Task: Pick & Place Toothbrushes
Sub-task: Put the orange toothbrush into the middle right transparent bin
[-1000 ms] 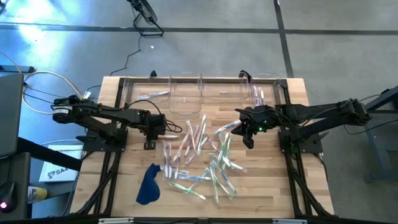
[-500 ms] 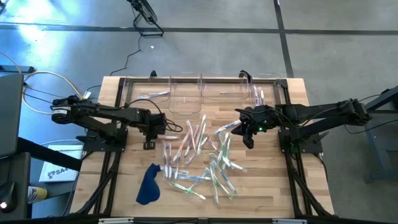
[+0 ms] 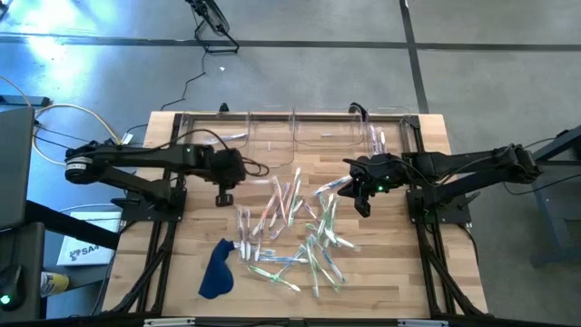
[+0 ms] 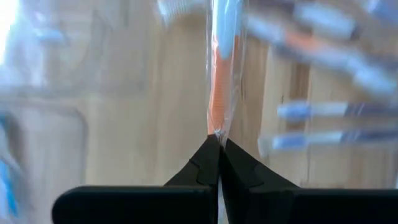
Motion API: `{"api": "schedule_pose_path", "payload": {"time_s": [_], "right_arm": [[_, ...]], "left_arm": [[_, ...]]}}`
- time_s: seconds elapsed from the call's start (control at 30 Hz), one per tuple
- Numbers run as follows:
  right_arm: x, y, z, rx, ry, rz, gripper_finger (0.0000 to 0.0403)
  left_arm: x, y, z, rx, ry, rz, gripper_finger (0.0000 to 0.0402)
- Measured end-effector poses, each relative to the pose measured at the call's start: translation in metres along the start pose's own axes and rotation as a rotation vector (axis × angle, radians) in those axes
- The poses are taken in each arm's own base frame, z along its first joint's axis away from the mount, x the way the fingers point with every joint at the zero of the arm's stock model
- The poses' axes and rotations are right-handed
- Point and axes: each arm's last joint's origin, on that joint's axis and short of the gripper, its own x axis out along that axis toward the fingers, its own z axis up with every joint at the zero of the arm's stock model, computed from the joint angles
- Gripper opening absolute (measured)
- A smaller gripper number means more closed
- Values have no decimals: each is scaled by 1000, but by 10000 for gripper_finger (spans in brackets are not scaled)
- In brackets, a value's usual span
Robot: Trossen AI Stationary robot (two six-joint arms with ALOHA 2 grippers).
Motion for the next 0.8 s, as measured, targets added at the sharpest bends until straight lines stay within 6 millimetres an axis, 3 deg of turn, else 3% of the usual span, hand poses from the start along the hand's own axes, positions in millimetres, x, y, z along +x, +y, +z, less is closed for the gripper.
{"api": "schedule_pose_path", "payload": {"time_s": [0.17, 0.4, 0.57, 0.8], "right_arm": [[0, 0, 1, 0, -7, 3, 2], [-1, 3, 13, -54, -130, 47, 2], [-7, 9, 35, -154, -359, 106, 2], [-26, 13, 68, -271, -758, 155, 2]], "left_arm": [[-33, 5, 30, 2, -158, 15, 1], [-76, 12, 74, 66, -536, 63, 0], [-99, 14, 93, 99, -759, 96, 0], [-108, 15, 106, 82, -926, 94, 0]]}}
